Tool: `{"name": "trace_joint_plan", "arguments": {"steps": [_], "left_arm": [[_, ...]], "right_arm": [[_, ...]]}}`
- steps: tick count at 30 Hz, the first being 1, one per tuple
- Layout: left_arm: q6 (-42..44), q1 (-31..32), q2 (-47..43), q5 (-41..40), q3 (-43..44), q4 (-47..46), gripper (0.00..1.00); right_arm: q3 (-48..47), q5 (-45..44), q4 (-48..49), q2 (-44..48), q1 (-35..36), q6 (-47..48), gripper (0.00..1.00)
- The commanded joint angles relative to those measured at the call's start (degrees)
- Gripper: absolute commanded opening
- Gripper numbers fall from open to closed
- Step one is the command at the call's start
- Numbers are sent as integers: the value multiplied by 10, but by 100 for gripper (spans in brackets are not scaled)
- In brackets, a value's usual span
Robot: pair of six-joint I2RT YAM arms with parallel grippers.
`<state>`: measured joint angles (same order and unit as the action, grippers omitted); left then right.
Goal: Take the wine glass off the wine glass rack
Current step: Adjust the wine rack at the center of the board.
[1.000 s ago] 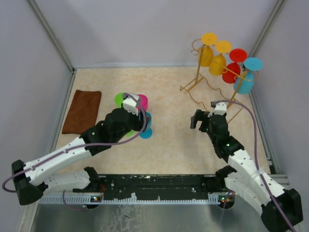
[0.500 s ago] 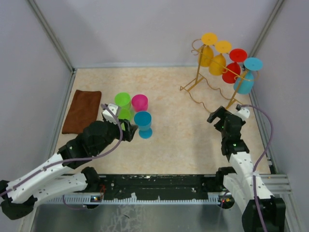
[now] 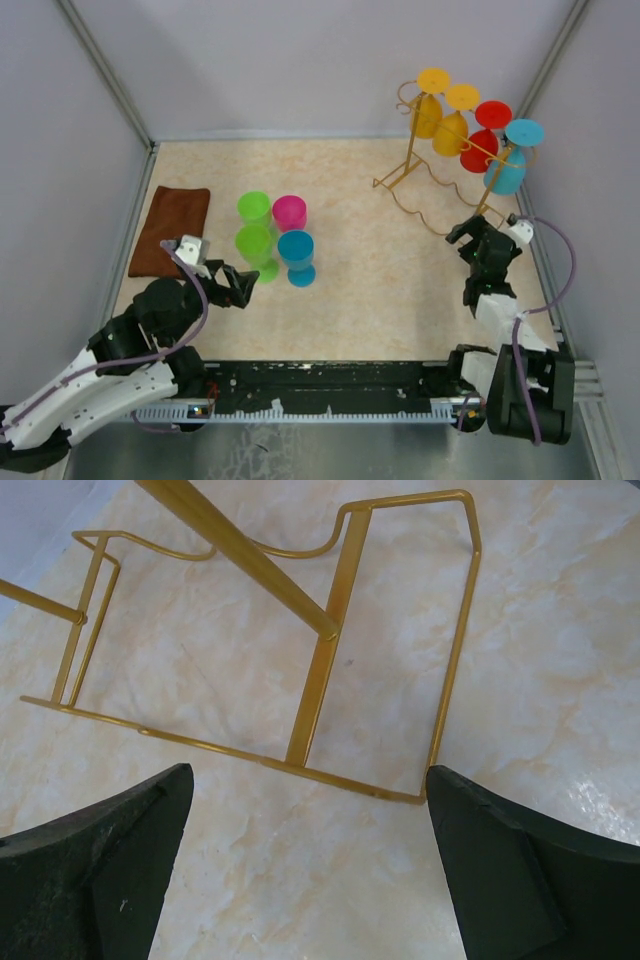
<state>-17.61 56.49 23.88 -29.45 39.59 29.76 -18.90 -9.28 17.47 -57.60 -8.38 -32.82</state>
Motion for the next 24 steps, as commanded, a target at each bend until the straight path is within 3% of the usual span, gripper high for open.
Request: {"name": "trace_joint_plan", "arguments": {"steps": [1, 10, 24], "left_arm": [[-11, -2, -24, -15, -12, 8, 97], [-36, -2, -24, -44, -10, 34, 97], [-63, -2, -36, -75, -7, 58, 97]], "right_arm": [[-47, 47, 76, -52, -20, 9, 99], [-100, 131, 54, -150, -50, 4, 99], [-111, 268, 60, -205, -49, -51, 99]]}}
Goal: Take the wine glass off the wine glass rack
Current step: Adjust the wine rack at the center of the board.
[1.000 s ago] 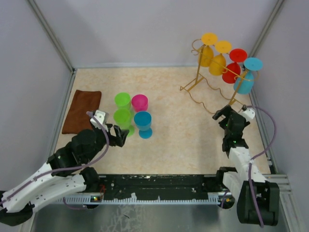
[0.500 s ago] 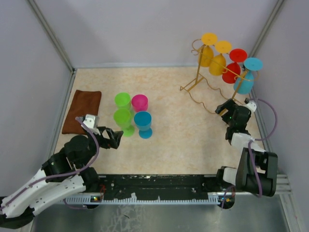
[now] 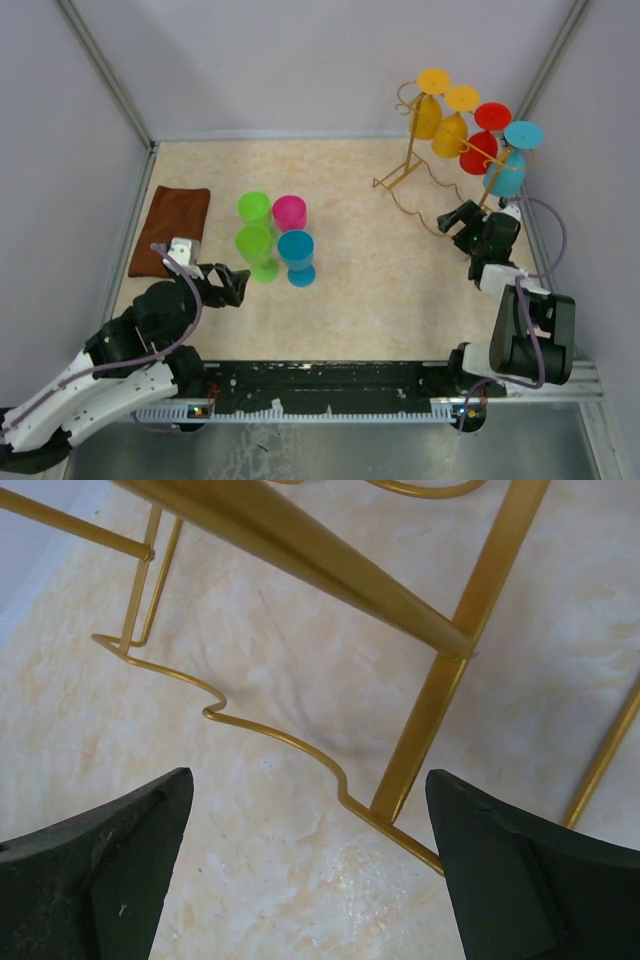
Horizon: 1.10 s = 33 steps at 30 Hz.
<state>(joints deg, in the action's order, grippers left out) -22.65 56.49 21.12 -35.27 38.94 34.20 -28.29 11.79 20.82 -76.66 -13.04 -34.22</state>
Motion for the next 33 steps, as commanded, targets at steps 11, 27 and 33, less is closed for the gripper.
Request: {"name": "trace_joint_plan", "arguments": {"steps": [11, 27, 33], "left_arm": [[-20, -2, -12, -24, -1, 19, 98], [-28, -2, -16, -31, 0, 27, 98], [-31, -1, -16, -31, 0, 28, 98]], "right_arm": [[-5, 59, 66, -34, 85, -81, 99], [22, -17, 169, -70, 257, -170, 99], [52, -47, 233, -76, 307, -192, 98]]}}
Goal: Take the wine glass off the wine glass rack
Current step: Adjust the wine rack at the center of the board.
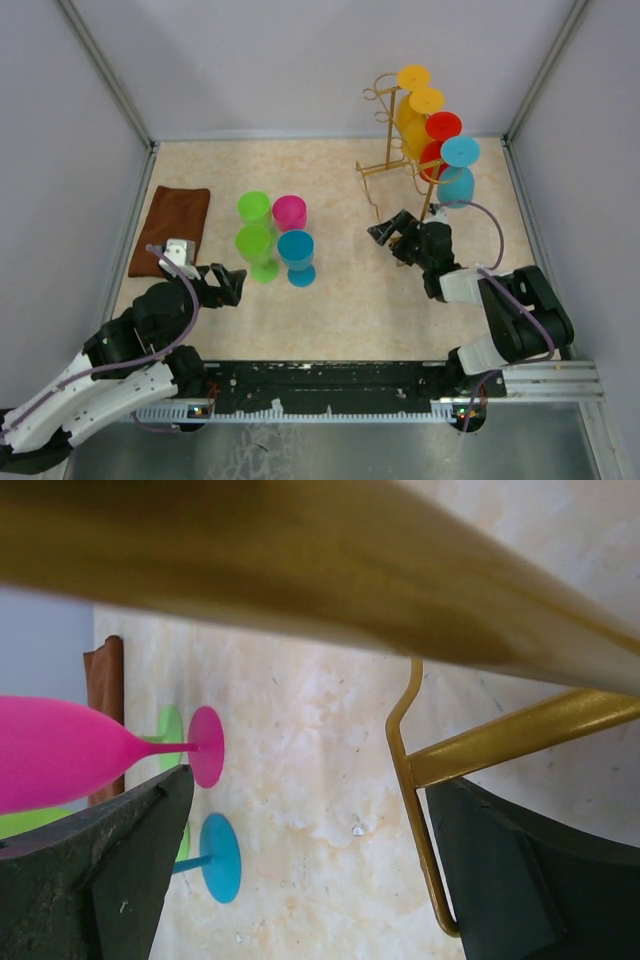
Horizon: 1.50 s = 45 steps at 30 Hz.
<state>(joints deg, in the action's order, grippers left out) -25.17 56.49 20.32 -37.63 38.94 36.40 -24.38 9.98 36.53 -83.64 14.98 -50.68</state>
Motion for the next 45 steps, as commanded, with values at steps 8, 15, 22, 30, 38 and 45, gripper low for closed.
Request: {"name": "trace_joint_plan", "arguments": {"steps": [8, 15, 22, 30, 38, 45], "left_arm": [[-10, -2, -8, -11, 0, 10, 98], [-14, -1, -10, -13, 0, 12, 98], [-14, -1, -11, -14, 0, 14, 98], [-18, -1, -15, -17, 1, 17, 98], [-23, -2, -18, -18, 2, 22, 98], [-24, -1, -19, -17, 2, 22, 98]], "right_arm": [[37, -38, 96, 25, 45, -41, 98], [65, -155, -30, 157, 45, -10, 99], [79, -194, -163, 290, 45, 11, 99], [70, -274, -346, 482, 44, 21, 99], [-22, -390, -487, 626, 44, 112, 99], [-93, -430, -458, 667, 45, 265, 99]]}}
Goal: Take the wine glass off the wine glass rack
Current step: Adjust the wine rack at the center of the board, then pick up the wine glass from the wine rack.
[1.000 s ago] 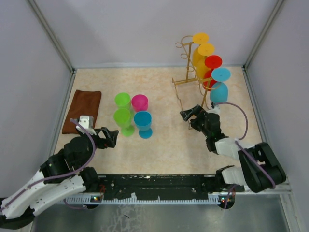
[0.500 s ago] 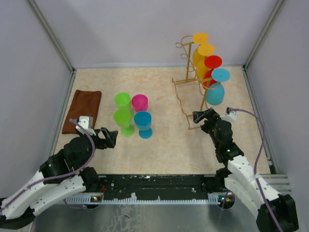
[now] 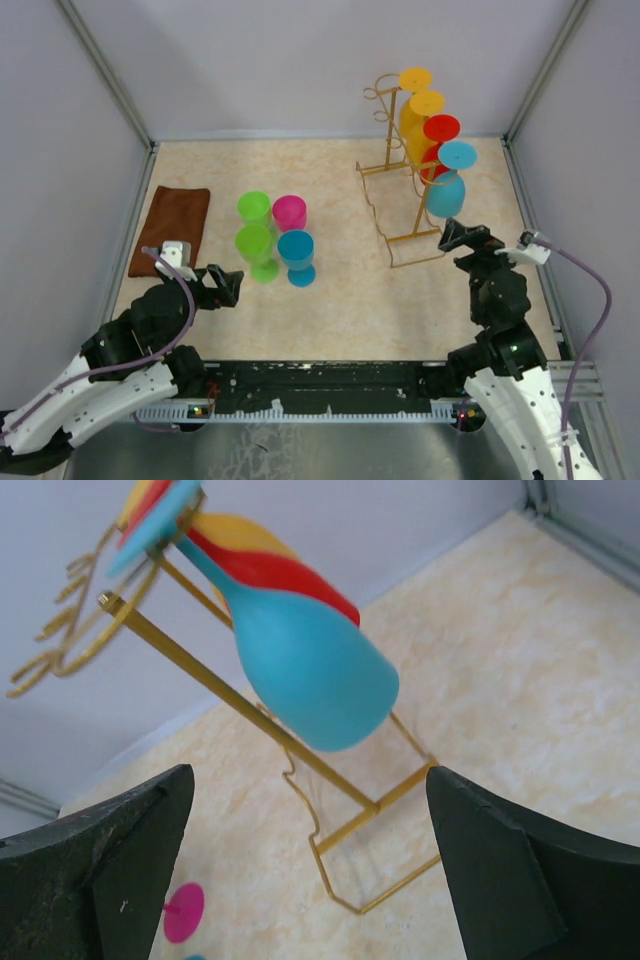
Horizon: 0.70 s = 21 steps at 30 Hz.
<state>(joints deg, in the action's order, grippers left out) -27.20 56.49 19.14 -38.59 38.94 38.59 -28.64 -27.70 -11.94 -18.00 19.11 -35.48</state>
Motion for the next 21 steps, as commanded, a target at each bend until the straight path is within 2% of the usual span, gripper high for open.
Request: {"name": "trace_joint_plan", "arguments": {"steps": [1, 4, 7, 10, 14, 17, 19, 21], "left_arm": [[-4, -1, -8, -8, 2, 0, 98], [-3, -1, -8, -8, 1, 0, 98], [-4, -1, -7, -8, 1, 0, 98], [-4, -1, -7, -7, 2, 1, 98], [-4, -1, -7, -6, 1, 1, 99], [-3, -1, -7, -5, 1, 0, 99], [-2, -1, -8, -4, 1, -1, 99], [-2, -1, -8, -3, 1, -2, 99]], "right_arm": [[-61, -54, 41, 7, 3, 135, 99], [-106, -39, 55, -33, 3, 147, 99], [-180, 29, 38, -115, -3, 137, 99], [-262, 104, -4, -187, -64, 109, 99], [-324, 286, -12, -243, -221, 44, 99], [-351, 483, 5, -295, -353, -32, 99], [-356, 626, 39, -337, -431, -94, 95], [-342, 723, 105, -364, -476, -157, 88]]}}
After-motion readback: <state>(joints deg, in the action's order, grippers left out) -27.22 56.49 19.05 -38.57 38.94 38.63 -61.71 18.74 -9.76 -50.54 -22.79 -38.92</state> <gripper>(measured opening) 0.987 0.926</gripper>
